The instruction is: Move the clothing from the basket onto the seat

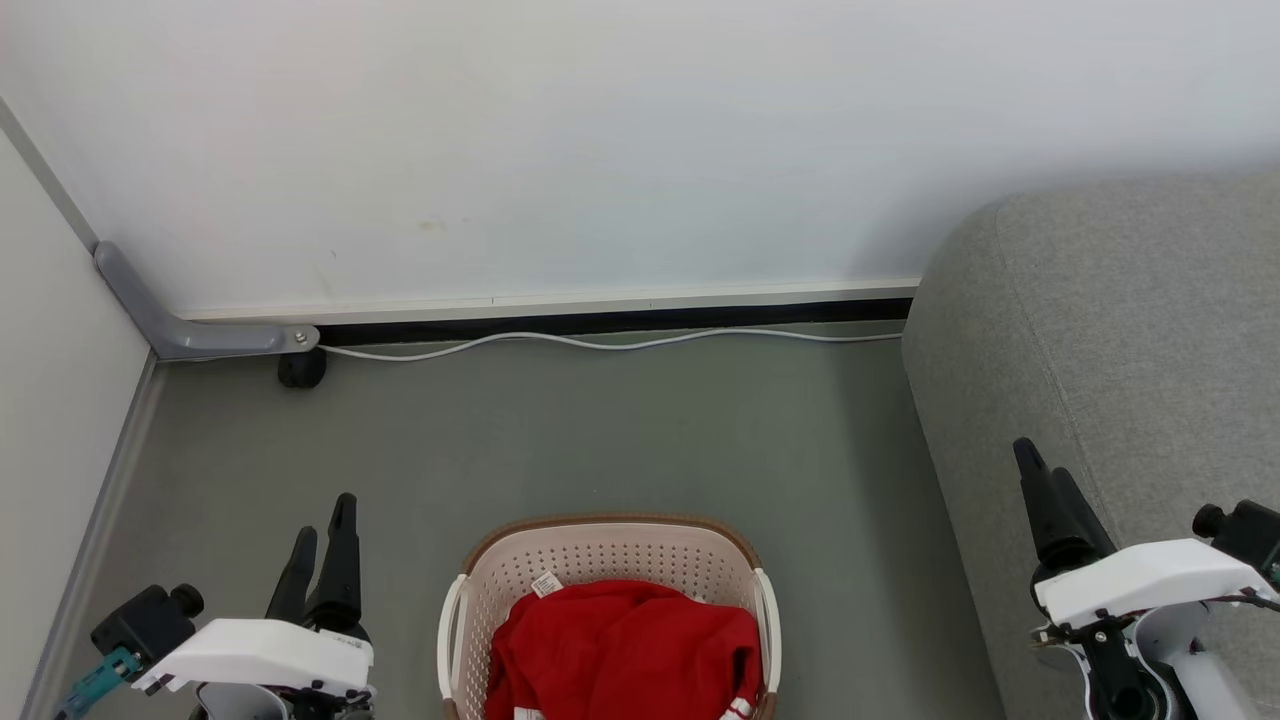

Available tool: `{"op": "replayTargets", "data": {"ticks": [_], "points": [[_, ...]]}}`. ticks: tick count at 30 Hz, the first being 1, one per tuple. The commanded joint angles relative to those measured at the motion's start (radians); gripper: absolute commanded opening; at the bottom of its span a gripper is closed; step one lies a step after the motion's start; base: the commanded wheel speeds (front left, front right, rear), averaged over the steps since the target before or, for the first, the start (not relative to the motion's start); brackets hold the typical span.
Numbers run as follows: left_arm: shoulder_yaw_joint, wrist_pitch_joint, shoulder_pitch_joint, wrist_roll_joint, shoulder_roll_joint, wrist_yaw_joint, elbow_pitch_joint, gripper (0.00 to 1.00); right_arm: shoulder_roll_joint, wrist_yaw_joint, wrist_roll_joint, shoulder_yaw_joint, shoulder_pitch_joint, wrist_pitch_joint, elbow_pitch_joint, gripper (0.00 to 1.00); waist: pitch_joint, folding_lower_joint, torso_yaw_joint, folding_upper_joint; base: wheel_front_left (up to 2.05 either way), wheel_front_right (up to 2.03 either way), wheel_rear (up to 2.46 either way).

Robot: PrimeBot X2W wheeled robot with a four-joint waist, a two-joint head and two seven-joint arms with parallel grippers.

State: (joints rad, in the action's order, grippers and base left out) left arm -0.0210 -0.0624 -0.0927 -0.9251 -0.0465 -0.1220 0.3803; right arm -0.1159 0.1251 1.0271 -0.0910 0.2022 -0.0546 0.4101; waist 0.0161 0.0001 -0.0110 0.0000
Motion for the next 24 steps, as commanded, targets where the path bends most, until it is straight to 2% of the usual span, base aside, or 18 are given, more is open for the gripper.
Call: {"op": "replayTargets", "data": {"ticks": [1, 9, 24], "points": [[-0.017, -0.012, -0.058, 0.053, -0.018, 0.001, -0.023, 1.00, -0.021, 0.003, -0.050, -0.013, 0.053, -0.020, -0.021, 1.00, 0.000, -0.0001, -0.001, 0.0000, 0.00, 0.00, 0.00], [-0.008, -0.035, -0.068, 0.198, -0.025, 0.015, -0.018, 1.00, -0.031, 0.004, -0.196, -0.025, 0.065, -0.044, -0.015, 1.00, 0.001, -0.0001, -0.004, 0.0000, 0.00, 0.00, 0.00], [0.011, -0.077, -0.095, 0.391, -0.046, 0.049, 0.015, 1.00, -0.043, 0.004, -0.397, -0.070, 0.098, -0.085, 0.011, 1.00, 0.003, -0.0001, -0.009, 0.0000, 0.00, 0.00, 0.00]]}}
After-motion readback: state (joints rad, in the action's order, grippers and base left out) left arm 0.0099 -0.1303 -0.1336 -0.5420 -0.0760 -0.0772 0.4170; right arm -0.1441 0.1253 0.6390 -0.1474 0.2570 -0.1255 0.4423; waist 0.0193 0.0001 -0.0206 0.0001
